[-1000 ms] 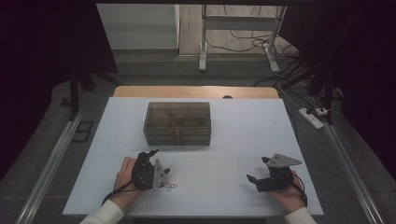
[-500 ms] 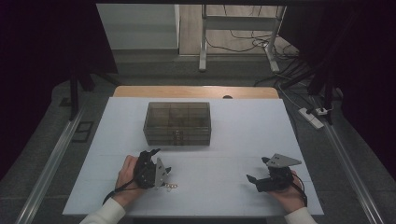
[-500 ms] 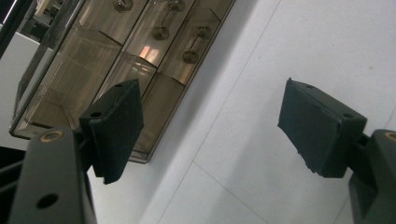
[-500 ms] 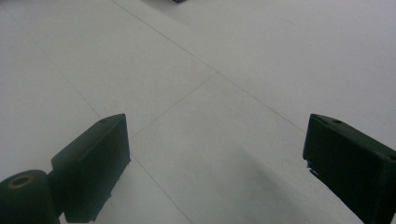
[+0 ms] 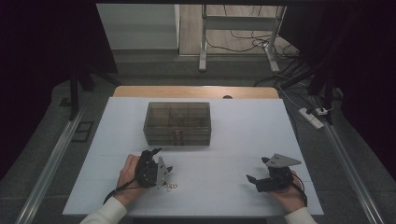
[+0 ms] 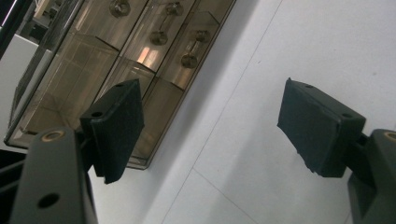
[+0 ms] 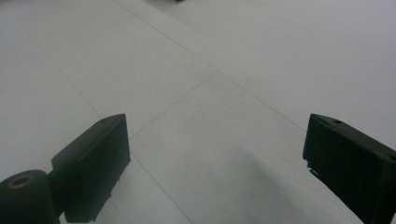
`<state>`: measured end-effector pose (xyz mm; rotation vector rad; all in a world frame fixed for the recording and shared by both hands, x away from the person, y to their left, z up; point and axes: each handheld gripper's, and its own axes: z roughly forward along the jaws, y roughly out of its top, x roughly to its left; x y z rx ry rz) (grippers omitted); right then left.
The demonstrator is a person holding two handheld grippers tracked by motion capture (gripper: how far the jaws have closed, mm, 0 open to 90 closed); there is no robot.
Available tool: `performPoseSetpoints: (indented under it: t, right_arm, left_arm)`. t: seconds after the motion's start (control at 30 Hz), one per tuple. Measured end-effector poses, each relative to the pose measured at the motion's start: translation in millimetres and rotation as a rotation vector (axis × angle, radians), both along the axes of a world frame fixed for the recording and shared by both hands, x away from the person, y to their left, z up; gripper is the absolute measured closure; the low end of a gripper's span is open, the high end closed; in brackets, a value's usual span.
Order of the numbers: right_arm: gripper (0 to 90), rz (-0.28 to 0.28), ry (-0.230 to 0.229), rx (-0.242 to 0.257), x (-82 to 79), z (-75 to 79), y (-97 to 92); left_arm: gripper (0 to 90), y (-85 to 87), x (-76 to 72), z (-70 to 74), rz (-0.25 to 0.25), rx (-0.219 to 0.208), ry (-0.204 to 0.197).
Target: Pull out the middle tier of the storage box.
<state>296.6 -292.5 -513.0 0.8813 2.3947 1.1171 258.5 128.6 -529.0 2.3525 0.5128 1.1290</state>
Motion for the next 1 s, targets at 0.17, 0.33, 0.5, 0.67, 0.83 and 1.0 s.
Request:
performPoseSetpoints:
  t: [0.17,0.33,0.5,0.67,0.83,1.0]
  right_arm:
    - [7.2,0.001,0.002,-0.001,0.0,-0.2,0.1]
    - [7.2,-0.002,0.004,-0.002,0.3,-0.9,0.4]
    - [7.2,-0.001,0.007,-0.002,0.3,-1.0,0.4]
    - [7.2,0.000,0.009,-0.004,0.4,-1.3,0.6]
    - [7.2,0.002,0.011,-0.007,0.5,-1.4,0.6]
    - [7.2,0.005,0.014,-0.012,0.5,-1.5,0.9]
  left_arm:
    - [22.6,-1.1,1.0,-0.6,-0.003,0.002,0.001]
    - [22.6,-1.7,1.9,-1.0,-0.003,0.006,0.003]
    - [22.9,-2.1,2.4,-1.8,-0.006,0.012,0.009]
    - [23.0,-2.8,2.8,-3.3,-0.008,0.020,0.015]
    - [23.0,-2.8,2.8,-3.3,-0.008,0.019,0.015]
    - [23.0,-2.7,3.1,-3.2,-0.008,0.016,0.015]
